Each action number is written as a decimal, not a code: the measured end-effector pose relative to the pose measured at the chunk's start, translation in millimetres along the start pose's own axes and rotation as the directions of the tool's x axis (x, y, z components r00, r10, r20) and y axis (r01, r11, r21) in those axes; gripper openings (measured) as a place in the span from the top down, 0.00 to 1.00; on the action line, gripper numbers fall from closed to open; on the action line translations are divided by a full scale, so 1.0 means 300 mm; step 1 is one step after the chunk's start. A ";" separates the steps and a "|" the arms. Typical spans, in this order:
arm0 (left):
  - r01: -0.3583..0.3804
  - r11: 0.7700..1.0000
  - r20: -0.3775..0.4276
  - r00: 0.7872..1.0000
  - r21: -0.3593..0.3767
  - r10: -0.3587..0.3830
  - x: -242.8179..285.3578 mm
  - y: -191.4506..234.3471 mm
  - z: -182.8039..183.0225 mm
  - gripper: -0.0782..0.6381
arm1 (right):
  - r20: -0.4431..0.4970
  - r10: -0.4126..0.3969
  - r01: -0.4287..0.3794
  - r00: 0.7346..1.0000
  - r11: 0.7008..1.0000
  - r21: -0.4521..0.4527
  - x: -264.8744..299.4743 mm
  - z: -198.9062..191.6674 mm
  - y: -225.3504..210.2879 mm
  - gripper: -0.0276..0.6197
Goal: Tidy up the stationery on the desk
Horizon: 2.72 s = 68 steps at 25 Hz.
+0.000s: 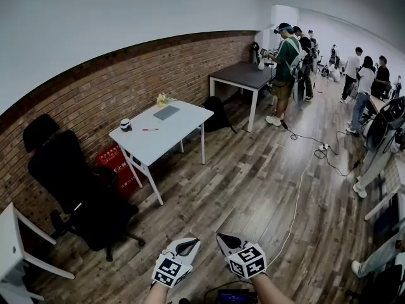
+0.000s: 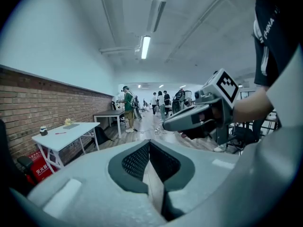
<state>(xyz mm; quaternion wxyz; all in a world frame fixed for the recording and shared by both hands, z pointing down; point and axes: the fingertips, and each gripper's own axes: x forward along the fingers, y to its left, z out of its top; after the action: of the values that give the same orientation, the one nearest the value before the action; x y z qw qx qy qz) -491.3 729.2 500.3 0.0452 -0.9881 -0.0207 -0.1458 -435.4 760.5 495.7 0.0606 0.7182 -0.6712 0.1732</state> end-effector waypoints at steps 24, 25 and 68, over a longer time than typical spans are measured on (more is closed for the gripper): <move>-0.112 0.985 0.029 0.993 -0.129 0.116 0.253 0.111 -0.013 0.87 | -0.032 0.007 -0.005 0.999 0.998 0.061 0.040 -0.062 -0.360 0.94; -0.108 0.985 0.027 0.993 -0.134 0.112 0.272 0.139 -0.016 0.87 | -0.036 0.007 -0.004 0.999 0.998 0.061 0.066 -0.054 -0.372 0.94; -0.057 0.976 -0.035 0.998 -0.209 0.051 1.151 1.269 0.042 0.87 | -0.083 0.014 -0.007 0.996 0.996 0.085 1.194 0.438 -1.171 0.94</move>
<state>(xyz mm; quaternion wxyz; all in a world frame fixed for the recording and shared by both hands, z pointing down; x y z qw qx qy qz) -136.8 361.1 556.7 -0.0551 -0.9853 0.0223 -0.1603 -53.4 413.1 542.5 0.0572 0.7088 -0.6639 0.2316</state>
